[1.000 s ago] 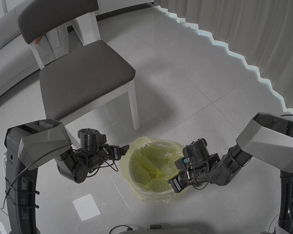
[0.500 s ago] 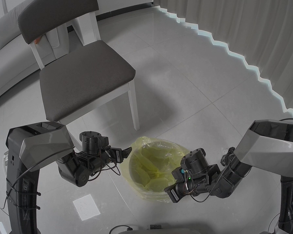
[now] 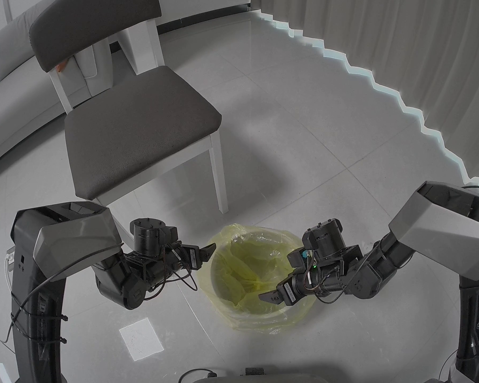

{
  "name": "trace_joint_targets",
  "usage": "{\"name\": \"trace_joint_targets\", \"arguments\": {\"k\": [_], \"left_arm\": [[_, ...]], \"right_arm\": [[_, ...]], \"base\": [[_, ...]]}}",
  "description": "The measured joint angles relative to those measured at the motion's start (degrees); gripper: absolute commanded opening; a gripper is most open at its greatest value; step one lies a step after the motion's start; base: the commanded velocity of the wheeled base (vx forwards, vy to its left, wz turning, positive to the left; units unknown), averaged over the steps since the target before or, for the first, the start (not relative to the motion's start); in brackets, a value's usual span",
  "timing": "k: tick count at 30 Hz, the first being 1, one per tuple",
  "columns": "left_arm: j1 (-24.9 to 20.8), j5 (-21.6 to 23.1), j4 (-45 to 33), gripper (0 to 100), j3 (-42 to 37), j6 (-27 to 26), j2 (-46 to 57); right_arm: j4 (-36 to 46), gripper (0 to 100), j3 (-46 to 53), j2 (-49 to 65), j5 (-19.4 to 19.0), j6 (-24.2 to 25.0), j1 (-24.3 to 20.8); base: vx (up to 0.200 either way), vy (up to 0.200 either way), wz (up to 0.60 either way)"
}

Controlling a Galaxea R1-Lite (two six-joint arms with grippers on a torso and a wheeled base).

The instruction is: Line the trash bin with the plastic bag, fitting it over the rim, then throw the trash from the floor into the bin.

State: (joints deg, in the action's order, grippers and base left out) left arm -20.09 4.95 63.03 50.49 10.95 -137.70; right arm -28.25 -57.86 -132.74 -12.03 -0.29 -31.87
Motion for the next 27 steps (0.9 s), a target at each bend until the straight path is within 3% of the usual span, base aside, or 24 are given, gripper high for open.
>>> {"name": "trace_joint_targets", "arguments": {"k": [12,13,27], "left_arm": [[0.0,0.0,0.5,100,-0.1,-0.1,-0.3],[0.0,0.0,0.5,100,-0.1,-0.1,-0.3],[0.1,0.0,2.7,100,-0.1,0.0,-1.4]], "right_arm": [[1.2,100,-3.3,-5.0,0.0,-2.7,1.8],[1.2,0,-3.3,-5.1,0.0,-2.9,1.7],[1.2,0,-1.7,-5.3,-0.3,-3.6,-0.3]], "base": [[0.0,0.0,0.0],[0.0,0.0,0.0],[0.0,0.0,0.0]]}}
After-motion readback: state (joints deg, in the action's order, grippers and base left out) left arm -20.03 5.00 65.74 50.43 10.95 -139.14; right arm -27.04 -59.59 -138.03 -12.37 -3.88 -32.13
